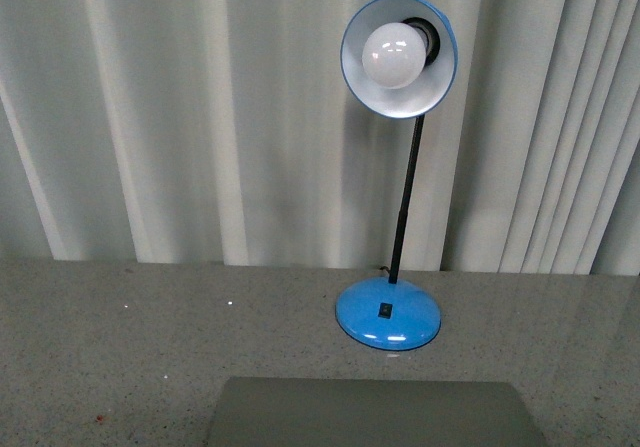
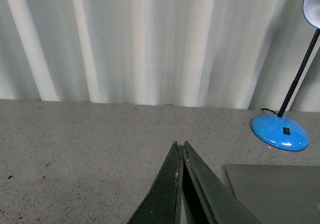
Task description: Close laptop
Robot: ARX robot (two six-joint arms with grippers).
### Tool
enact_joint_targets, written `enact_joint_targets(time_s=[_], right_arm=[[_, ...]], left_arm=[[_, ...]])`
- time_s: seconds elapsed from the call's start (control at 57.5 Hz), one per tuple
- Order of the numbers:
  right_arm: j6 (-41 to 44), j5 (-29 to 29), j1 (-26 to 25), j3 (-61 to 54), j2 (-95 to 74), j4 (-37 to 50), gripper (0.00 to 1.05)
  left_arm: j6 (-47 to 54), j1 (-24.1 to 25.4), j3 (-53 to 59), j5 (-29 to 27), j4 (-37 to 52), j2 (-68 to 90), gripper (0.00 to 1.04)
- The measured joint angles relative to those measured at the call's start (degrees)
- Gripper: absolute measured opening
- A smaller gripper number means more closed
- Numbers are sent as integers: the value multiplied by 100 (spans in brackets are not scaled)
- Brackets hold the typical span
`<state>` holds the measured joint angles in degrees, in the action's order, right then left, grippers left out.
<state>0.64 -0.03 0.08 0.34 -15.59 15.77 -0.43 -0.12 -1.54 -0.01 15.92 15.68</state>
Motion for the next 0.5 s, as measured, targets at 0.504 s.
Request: enact_joint_targets(time_s=[0.504], right_arm=[[0, -2, 0, 2, 1521, -1545, 3]], left_arm=[[2, 0, -2, 2, -1558, -1528, 4]])
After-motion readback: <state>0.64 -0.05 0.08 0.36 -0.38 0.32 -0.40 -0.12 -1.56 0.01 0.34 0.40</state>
